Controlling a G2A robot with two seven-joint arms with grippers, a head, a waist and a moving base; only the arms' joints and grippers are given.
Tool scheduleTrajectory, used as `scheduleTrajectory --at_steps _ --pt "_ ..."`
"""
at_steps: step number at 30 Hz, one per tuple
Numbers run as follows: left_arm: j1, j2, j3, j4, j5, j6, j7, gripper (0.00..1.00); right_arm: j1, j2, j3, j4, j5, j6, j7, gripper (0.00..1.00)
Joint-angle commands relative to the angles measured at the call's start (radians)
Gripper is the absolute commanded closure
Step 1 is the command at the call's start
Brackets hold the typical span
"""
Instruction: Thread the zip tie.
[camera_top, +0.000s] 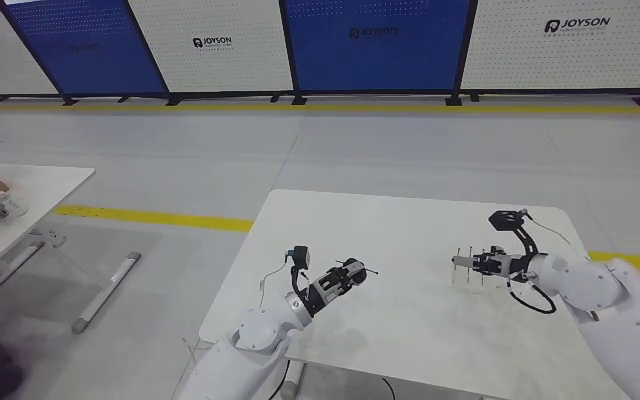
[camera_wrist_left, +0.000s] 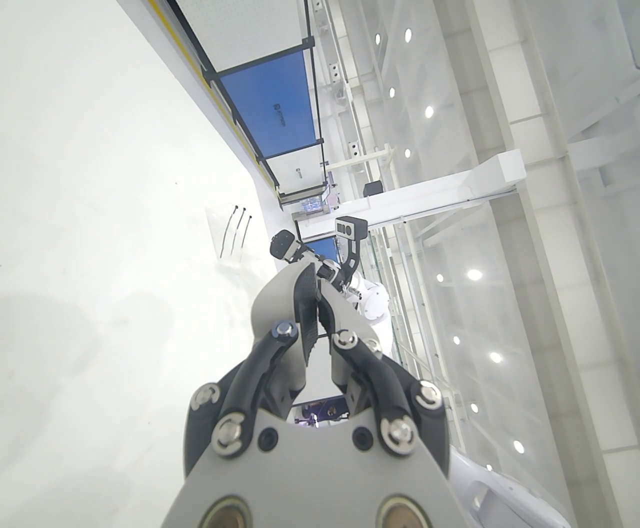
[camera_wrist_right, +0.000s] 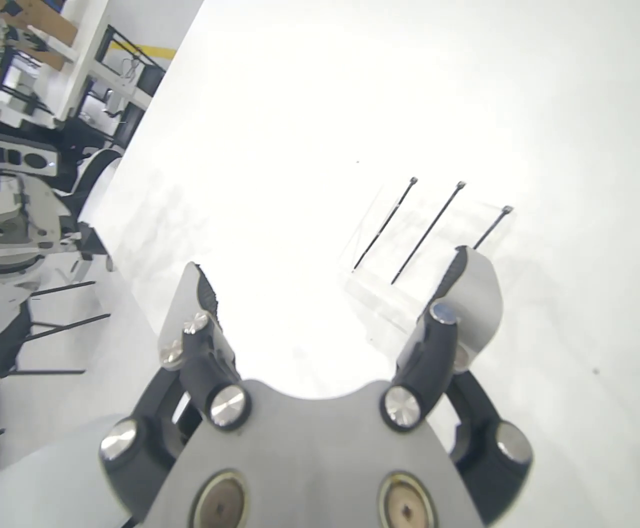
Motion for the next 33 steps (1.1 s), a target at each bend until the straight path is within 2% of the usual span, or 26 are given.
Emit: scheduleTrajectory --at_steps 1,4,7,8,17,19,20,23,26,27,29,33 --pt "0.000 0.000 0.000 0.000 0.000 0.000 0.000 1.00 -0.003 0.005 0.021 -0.044 -0.029 0.111 0.016 0.00" --pt "0.000 0.000 0.000 0.000 0.000 0.000 0.000 1.00 0.009 0.010 0.020 -0.110 -0.100 0.219 0.120 0.00" --pt "0.000 0.000 0.000 0.000 0.000 0.000 0.000 1.00 0.058 0.004 -0.017 -0.128 -0.180 0.301 0.250 0.00" --pt "0.000 0.000 0.000 0.000 0.000 0.000 0.000 1.00 0.074 -0.001 -0.032 -0.125 -0.194 0.311 0.267 0.00" --pt "0.000 0.000 0.000 0.000 0.000 0.000 0.000 1.00 0.074 -0.001 -0.032 -0.125 -0.194 0.311 0.267 0.00" --pt "0.000 0.000 0.000 0.000 0.000 0.000 0.000 1.00 0.066 -0.001 -0.036 -0.126 -0.192 0.285 0.266 0.00" --pt "0.000 0.000 0.000 0.000 0.000 0.000 0.000 1.00 0.075 0.000 -0.036 -0.120 -0.199 0.261 0.287 0.00" --pt "0.000 0.000 0.000 0.000 0.000 0.000 0.000 1.00 0.111 -0.005 -0.046 -0.106 -0.202 0.238 0.364 0.00" --pt "0.000 0.000 0.000 0.000 0.000 0.000 0.000 1.00 0.170 -0.017 -0.086 -0.085 -0.219 0.226 0.469 0.00" --pt "0.000 0.000 0.000 0.000 0.000 0.000 0.000 1.00 0.203 -0.026 -0.103 -0.061 -0.228 0.243 0.504 0.00" --pt "0.000 0.000 0.000 0.000 0.000 0.000 0.000 1.00 0.230 -0.036 -0.126 -0.045 -0.230 0.247 0.525 0.00" --pt "0.000 0.000 0.000 0.000 0.000 0.000 0.000 1.00 0.230 -0.036 -0.126 -0.045 -0.230 0.247 0.525 0.00"
